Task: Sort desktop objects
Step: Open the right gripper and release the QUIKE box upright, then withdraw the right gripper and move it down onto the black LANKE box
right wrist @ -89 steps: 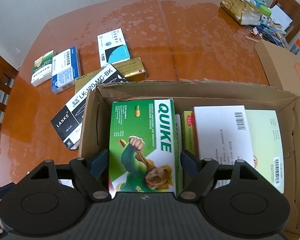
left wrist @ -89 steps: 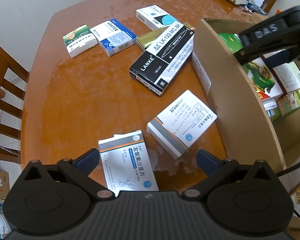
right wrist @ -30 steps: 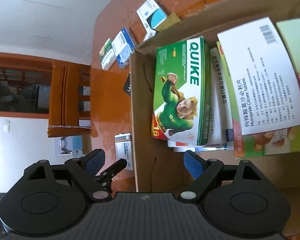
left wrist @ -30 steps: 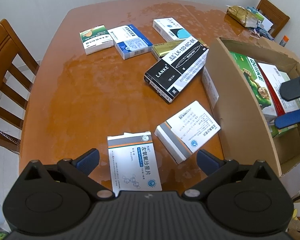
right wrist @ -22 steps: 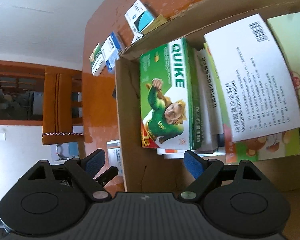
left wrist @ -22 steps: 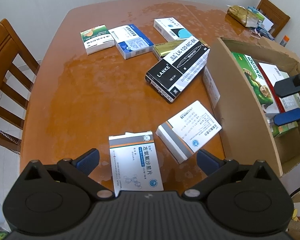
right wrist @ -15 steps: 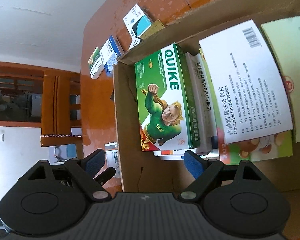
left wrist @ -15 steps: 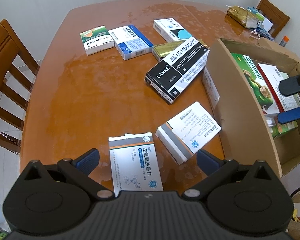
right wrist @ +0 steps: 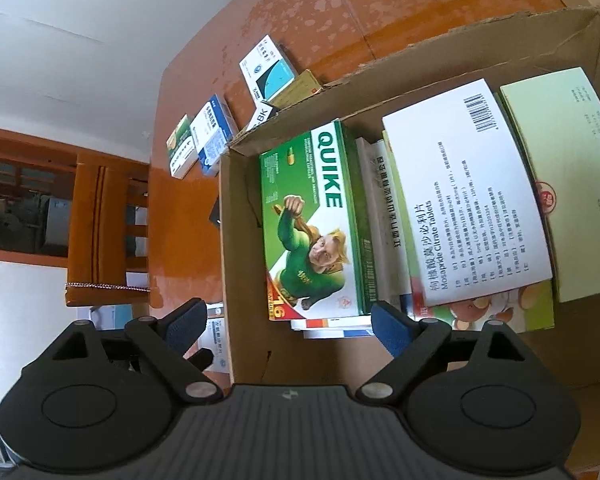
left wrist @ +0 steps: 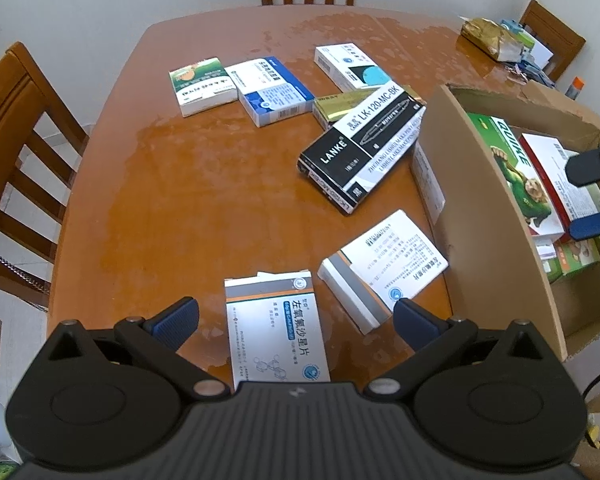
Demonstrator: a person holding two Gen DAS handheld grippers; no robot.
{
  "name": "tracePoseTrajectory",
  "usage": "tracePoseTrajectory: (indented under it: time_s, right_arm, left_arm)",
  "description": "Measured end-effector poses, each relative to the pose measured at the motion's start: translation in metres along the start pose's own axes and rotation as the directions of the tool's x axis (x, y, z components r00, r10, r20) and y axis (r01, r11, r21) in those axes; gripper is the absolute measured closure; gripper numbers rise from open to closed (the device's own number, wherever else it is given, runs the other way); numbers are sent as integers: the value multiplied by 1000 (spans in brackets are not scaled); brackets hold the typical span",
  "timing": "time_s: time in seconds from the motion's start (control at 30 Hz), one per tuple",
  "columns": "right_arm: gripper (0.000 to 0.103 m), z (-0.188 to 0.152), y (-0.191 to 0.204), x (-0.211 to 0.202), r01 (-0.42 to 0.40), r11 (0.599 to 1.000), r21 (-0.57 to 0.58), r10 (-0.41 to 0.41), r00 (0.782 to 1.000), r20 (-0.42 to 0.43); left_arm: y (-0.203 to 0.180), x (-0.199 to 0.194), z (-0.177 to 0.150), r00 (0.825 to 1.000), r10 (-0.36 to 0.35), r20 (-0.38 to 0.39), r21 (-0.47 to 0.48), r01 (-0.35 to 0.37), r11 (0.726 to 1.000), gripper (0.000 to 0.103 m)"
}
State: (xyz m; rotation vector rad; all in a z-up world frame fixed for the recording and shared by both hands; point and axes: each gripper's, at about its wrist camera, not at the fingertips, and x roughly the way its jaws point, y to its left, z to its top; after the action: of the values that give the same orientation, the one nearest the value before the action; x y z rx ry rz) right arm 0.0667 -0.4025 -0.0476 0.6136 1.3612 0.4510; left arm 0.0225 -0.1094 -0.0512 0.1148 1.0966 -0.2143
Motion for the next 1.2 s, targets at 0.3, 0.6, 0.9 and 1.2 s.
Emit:
tracePoseTrajectory:
  time_s: [0.3,0.6,0.9,1.2]
  right_arm:
    - [10,12,-2,-10,-9,999,-41,10,1000,11]
    - [11,11,2,-26,-67,997,-41,69,997,45]
    - [10,13,38,-31,-18,999,-39,22,992,125]
    - [8,-9,147,19,73,991,-113,-49,978,204]
  left_arm:
    - [-17,-24,3,988,103,116,86,-114,990,0]
    - [-23,-31,14,983,103,155,138,-125,983,0]
    - [-5,-27,-1,990,48,133,124,-65,990,0]
    - [65,-24,-14,990,-15,140,129,-3,992,0]
